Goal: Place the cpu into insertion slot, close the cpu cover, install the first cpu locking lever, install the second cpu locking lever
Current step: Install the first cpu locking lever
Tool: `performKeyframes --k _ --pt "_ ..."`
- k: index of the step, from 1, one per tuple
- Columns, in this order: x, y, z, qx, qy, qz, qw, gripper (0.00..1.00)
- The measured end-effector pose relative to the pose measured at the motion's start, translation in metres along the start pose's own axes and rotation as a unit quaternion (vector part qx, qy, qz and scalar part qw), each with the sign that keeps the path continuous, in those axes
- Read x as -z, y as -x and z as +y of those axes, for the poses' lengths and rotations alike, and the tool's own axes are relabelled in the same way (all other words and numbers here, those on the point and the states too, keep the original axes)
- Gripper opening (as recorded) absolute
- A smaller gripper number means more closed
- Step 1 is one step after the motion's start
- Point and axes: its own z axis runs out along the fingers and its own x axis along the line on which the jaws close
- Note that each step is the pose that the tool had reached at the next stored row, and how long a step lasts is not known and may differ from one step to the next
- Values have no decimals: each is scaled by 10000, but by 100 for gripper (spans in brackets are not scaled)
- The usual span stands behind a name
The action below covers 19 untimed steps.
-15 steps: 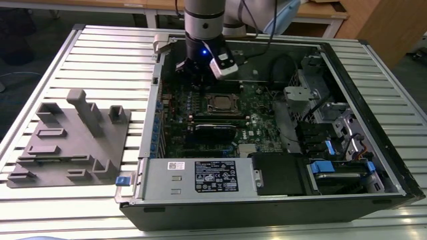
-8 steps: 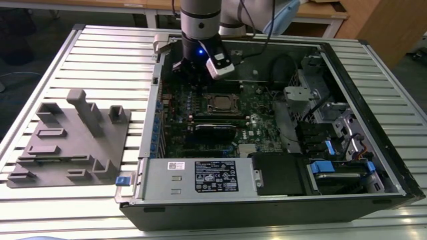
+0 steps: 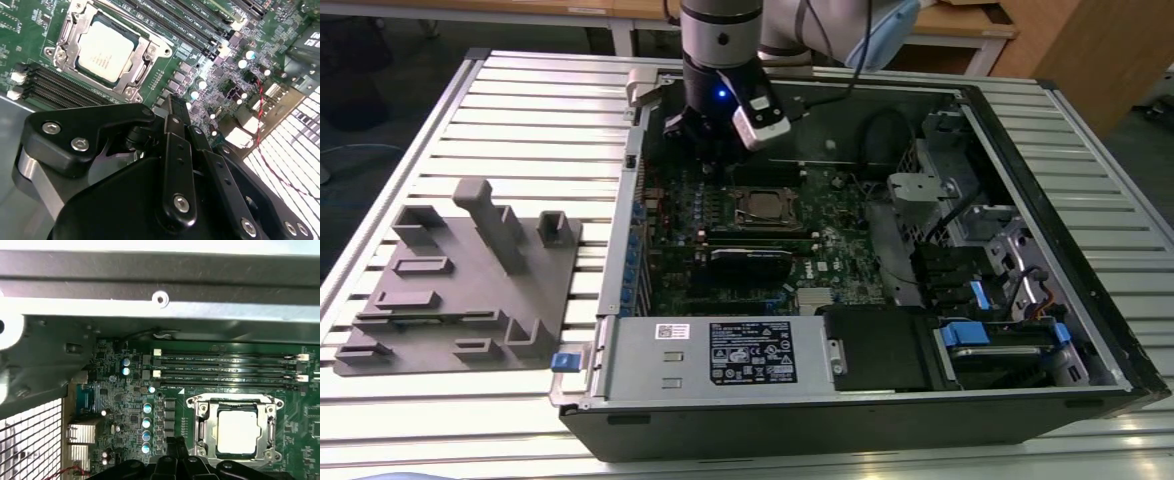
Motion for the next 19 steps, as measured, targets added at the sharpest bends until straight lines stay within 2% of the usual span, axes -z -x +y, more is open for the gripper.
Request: performKeyframes --k 3,8,11,12,19 --pt "40 1 0 0 2 -6 10000 11" --pt "40 1 0 0 3 -2 10000 11" --pt "39 4 0 1 4 138 9999 11" --pt "40 4 0 1 3 153 9999 11" --pt "39 5 0 1 10 158 9999 11"
